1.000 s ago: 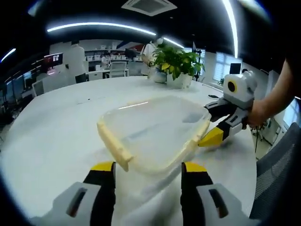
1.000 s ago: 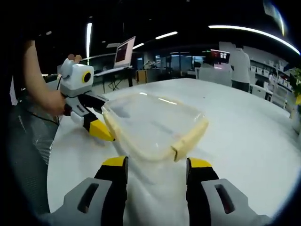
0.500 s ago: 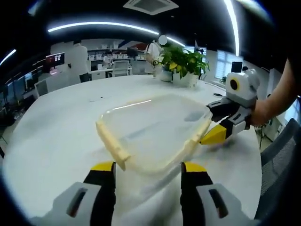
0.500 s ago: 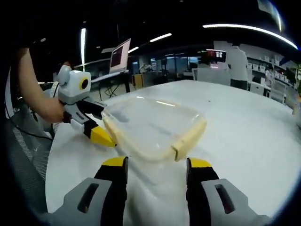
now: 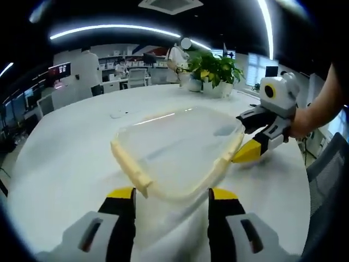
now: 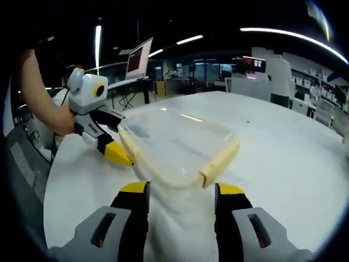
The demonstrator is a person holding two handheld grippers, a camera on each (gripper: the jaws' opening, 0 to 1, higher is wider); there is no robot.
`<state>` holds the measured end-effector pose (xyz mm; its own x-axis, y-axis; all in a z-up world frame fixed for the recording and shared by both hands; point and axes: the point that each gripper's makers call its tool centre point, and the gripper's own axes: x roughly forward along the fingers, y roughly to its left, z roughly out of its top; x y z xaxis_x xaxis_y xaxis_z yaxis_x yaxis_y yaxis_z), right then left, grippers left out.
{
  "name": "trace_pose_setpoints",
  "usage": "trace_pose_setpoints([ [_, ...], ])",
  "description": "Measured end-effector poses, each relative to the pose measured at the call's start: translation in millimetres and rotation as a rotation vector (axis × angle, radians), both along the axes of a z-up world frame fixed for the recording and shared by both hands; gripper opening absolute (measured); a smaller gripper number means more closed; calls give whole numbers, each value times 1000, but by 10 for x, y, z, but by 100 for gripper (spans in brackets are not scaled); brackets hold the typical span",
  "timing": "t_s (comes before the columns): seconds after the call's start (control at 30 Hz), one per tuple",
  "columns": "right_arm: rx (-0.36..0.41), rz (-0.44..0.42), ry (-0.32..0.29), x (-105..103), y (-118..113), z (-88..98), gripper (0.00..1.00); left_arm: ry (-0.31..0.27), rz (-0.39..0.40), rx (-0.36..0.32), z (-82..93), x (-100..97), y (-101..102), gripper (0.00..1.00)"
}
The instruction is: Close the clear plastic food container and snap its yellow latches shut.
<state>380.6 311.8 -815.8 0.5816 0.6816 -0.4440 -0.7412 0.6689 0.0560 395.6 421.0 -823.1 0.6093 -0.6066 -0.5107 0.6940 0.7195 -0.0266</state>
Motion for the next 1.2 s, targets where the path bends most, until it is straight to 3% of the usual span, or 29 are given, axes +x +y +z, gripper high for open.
trace_pose_setpoints([
  [0.3, -13, -26, -10, 226, 128, 33, 46, 25, -3, -6, -12, 247, 121, 47],
  [1.2, -64, -70, -18, 439, 272, 12, 46, 33, -25, 17, -23, 466, 255, 47],
])
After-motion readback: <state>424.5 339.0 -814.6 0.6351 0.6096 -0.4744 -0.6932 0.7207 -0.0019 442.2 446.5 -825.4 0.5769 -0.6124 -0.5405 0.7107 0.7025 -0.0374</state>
